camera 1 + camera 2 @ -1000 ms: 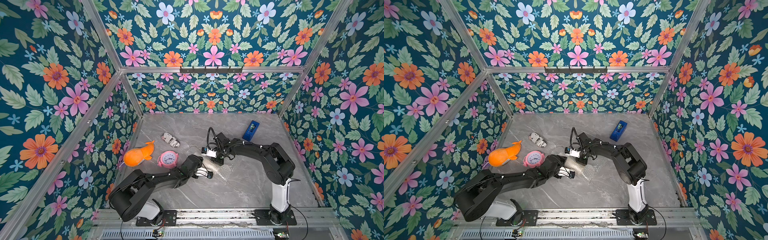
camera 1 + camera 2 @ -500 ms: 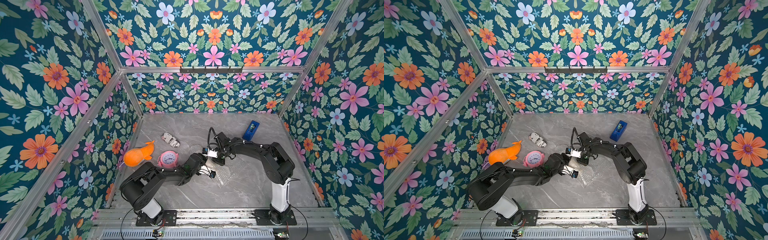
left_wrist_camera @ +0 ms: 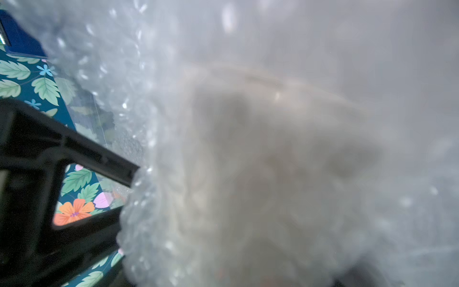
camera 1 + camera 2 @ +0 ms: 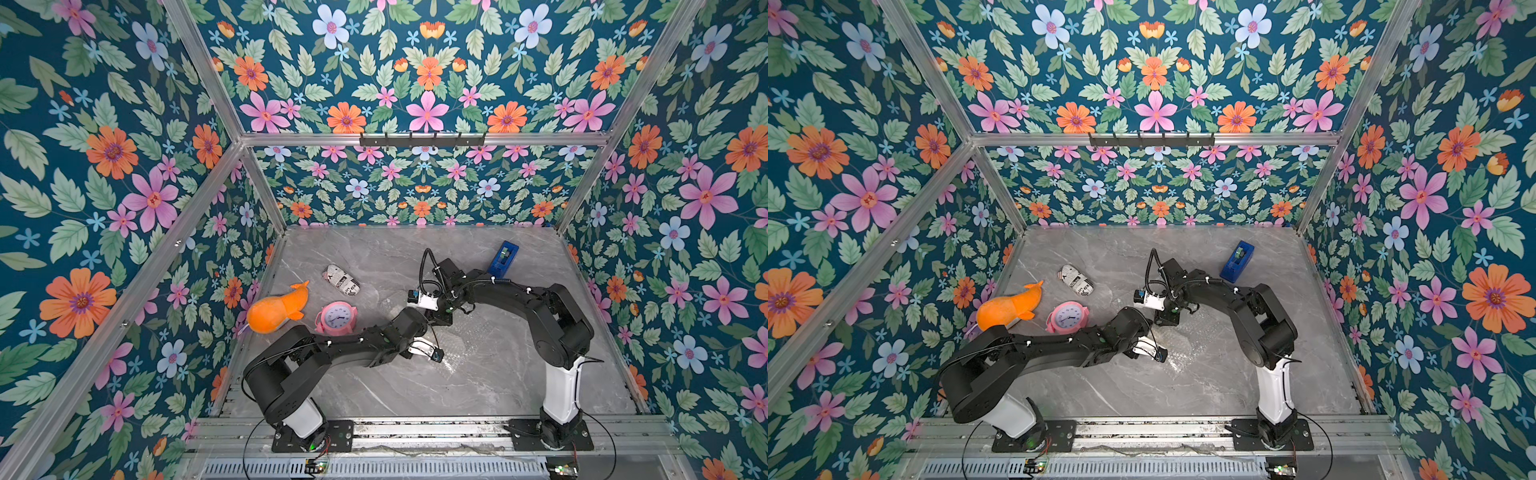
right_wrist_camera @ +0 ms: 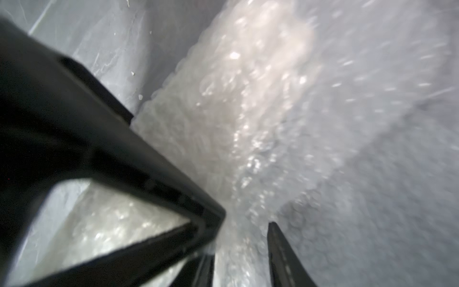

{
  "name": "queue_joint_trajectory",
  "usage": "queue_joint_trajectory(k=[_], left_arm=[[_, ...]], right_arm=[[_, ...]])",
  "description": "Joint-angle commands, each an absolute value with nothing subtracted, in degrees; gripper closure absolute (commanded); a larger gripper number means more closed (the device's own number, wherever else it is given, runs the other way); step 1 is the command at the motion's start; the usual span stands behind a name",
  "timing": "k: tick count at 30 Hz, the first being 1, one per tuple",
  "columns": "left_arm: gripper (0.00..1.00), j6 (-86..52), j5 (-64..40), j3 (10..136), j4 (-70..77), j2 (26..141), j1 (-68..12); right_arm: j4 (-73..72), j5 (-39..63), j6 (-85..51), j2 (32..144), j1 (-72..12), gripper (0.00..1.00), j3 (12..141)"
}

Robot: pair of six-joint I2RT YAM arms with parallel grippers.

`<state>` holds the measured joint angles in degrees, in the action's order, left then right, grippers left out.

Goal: Wrap vases in bubble wrap
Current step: Wrap the vase in bubble wrap.

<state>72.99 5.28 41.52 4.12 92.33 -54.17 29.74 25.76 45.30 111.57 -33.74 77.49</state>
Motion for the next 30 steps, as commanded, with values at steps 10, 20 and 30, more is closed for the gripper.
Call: queue_joint_trajectory(k=[10, 20, 30], left_arm=[[0.35, 57.74, 0.47, 50.58, -19.53, 99.09, -56.75], [0.41, 40.76, -6.98, 69.15, -41.75, 110.83, -57.38], [0.47, 37.0, -22.76, 68.08, -46.08, 113.44, -50.66]], right_arm=[[19.91, 24.35, 40.96, 99.18, -24.19, 0.38, 74.03], [4.09, 13.64, 40.41, 76.68, -20.99, 0.26, 56.68], [5.91, 14.28, 44.45, 53.8, -25.05, 0.18, 43.45]])
